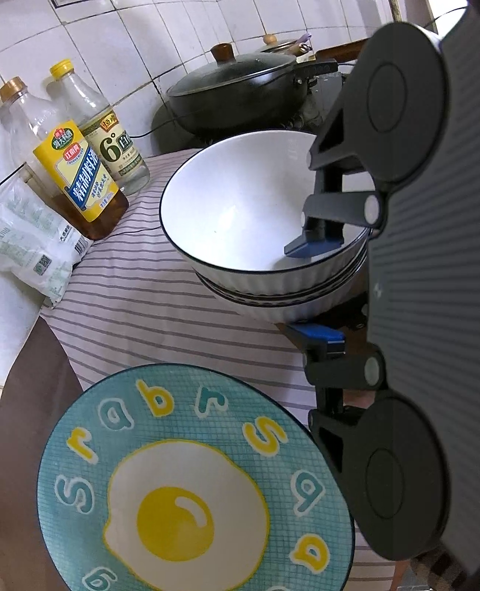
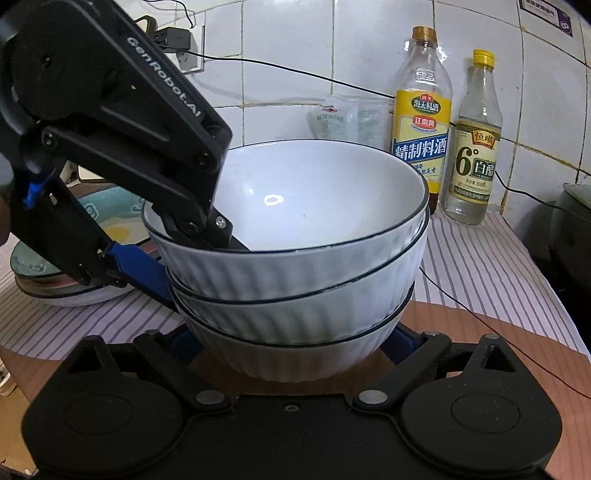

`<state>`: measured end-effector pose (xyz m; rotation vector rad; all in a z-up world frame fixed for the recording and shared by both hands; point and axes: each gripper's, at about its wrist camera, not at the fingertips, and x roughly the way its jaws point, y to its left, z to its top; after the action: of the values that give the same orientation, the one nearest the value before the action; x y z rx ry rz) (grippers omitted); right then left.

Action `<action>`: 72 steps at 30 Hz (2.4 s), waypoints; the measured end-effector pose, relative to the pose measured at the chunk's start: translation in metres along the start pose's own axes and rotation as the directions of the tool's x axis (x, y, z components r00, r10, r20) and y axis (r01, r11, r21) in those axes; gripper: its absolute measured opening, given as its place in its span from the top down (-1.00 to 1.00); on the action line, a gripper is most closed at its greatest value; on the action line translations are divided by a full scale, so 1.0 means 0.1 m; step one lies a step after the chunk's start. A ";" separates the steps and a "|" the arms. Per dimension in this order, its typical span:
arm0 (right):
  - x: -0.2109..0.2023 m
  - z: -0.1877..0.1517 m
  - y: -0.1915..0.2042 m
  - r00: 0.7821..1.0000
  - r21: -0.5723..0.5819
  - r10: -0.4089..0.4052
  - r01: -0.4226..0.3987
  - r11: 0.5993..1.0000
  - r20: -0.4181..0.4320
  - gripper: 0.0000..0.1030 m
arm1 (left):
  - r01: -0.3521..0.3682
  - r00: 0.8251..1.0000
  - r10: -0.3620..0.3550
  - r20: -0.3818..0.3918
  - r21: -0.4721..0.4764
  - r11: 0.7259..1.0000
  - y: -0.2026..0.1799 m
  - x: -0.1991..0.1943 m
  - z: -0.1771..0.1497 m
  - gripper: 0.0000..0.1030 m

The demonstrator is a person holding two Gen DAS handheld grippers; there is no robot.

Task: Organize plates and bowls
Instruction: 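Lift the bowl stack and lower it onto the blue egg plate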

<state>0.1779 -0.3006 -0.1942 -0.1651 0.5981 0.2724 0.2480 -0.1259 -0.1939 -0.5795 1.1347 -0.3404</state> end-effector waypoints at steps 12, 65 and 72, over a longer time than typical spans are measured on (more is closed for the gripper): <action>-0.01 -0.04 0.04 1.000 0.021 -0.022 0.022 1.000 0.019 -0.90 | -0.030 1.000 0.029 0.002 0.107 0.994 -0.10 -0.01 0.01 0.28; 0.28 0.78 1.50 0.982 -0.110 0.134 -0.120 0.987 0.131 -0.90 | -0.171 0.968 0.138 0.208 0.152 0.973 0.80 -1.52 0.25 0.30; 0.43 0.65 1.63 0.987 -0.115 0.140 -0.131 0.985 0.079 -0.90 | -0.183 0.971 0.158 0.179 0.128 0.975 0.98 -1.37 0.22 0.30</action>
<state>0.1974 -0.1220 -0.1777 -0.2180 0.5093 0.4429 0.2113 0.0315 -0.1425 -0.3728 0.9807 -0.2179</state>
